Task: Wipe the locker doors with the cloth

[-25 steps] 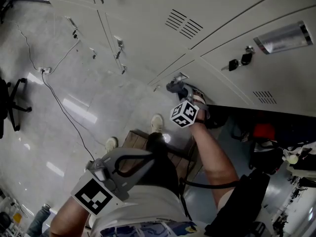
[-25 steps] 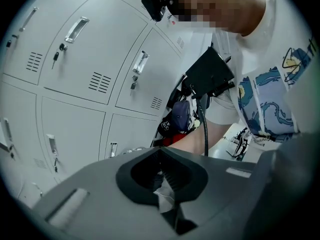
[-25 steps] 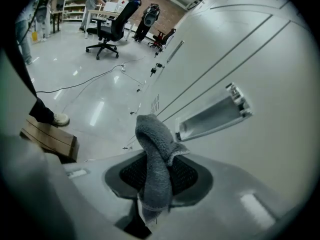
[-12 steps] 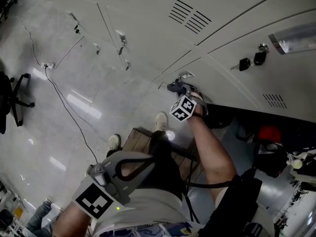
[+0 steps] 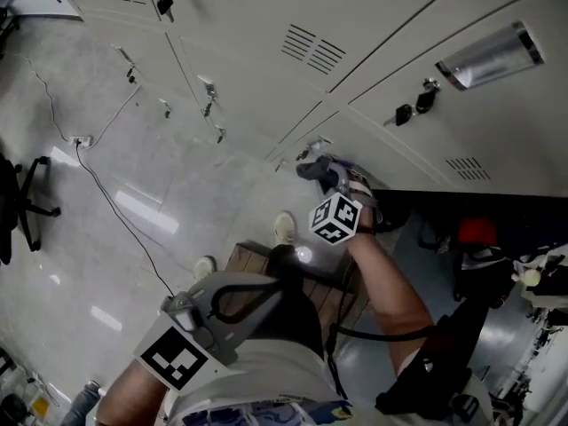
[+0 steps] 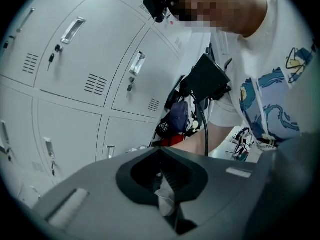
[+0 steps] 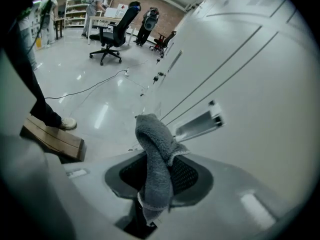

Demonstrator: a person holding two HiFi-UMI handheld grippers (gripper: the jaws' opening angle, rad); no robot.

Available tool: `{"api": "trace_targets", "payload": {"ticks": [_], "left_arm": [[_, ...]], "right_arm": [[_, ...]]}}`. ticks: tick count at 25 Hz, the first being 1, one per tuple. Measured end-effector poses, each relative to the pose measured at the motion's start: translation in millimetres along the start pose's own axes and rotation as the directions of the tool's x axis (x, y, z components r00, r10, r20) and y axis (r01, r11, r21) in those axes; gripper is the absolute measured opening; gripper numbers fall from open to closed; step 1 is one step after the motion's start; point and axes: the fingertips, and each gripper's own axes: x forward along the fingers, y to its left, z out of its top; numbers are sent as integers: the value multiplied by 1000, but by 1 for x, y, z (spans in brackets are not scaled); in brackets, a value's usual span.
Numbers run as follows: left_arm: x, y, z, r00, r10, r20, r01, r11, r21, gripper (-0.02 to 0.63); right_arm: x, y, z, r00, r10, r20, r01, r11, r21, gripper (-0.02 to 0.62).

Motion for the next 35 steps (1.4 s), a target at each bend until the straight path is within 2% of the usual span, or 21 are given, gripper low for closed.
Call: {"api": "trace_targets", "payload": {"ticks": [4, 8, 13, 17, 22, 35], "left_arm": [[-8, -11, 13, 999, -45, 30, 44, 999, 29, 2], [-12, -17, 21, 995, -87, 43, 84, 994, 70, 2], [-16, -23, 32, 994, -102, 50, 97, 990, 102, 2], [-16, -23, 32, 994, -105, 44, 100, 989, 108, 2], [-15, -22, 32, 994, -98, 40, 94, 990, 103, 2], [-3, -12, 26, 997, -76, 3, 76, 994, 73, 2]], "right_arm": [[-82, -36, 26, 996, -76, 46, 76, 997, -7, 114], [-153, -80, 52, 976, -195, 98, 196, 981, 5, 114], [-192, -111, 74, 957, -260, 130, 263, 965, -8, 114], [-177, -117, 84, 962, -231, 144, 235, 972, -10, 114], [-143, -116, 77, 976, -189, 109, 190, 982, -1, 114], [-49, -59, 43, 999, -31, 35, 32, 999, -9, 114]]}}
